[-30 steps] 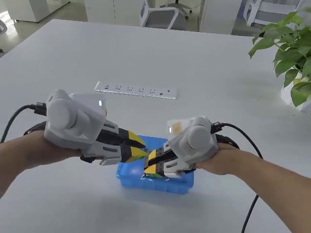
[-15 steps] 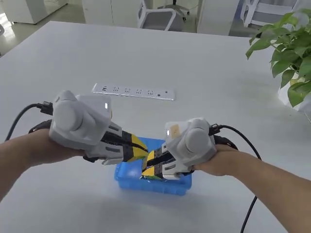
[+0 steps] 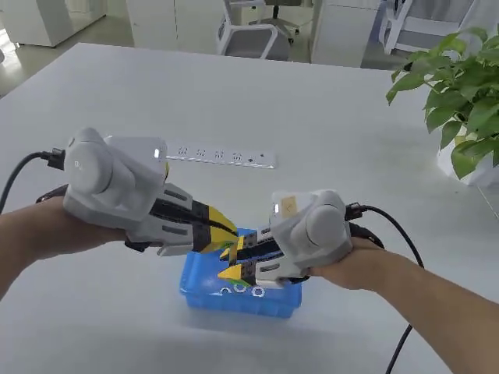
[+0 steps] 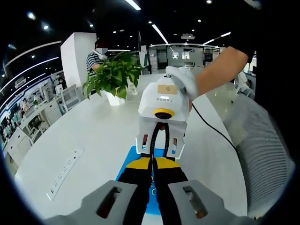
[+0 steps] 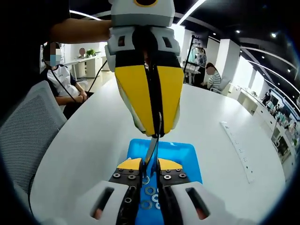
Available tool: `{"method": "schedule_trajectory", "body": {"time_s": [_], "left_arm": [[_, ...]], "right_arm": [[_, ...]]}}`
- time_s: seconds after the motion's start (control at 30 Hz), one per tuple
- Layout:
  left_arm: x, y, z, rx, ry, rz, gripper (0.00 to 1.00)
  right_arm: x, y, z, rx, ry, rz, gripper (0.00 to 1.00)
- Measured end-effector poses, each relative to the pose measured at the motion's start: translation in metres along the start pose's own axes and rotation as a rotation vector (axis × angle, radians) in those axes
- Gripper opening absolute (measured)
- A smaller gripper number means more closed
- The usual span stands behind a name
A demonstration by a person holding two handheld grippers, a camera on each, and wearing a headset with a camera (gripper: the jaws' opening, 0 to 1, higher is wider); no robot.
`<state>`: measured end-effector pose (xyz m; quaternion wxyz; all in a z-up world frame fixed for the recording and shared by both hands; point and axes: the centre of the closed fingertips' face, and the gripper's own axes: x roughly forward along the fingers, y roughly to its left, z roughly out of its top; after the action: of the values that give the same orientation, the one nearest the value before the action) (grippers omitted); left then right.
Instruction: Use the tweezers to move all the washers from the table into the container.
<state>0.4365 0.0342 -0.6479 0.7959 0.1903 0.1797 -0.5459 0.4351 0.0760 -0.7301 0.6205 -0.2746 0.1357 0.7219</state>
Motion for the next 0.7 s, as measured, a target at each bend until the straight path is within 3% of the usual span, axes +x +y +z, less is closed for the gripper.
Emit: {"method": "schedule_trajectory", "body": {"time_s": [0.43,0.7], "left_arm": [[-0.012,-0.018,0.018,0.038,0.009,-0.048,0.05],[-0.015,-0.029,0.023,0.057,0.018,-0.079,0.05]], "right_arm": [[-0.017,0.010,0.014,0.015,-0.009,-0.028,0.12],[-0.025,0.021,0.018,0.033,-0.007,-0.027,0.12]]}}
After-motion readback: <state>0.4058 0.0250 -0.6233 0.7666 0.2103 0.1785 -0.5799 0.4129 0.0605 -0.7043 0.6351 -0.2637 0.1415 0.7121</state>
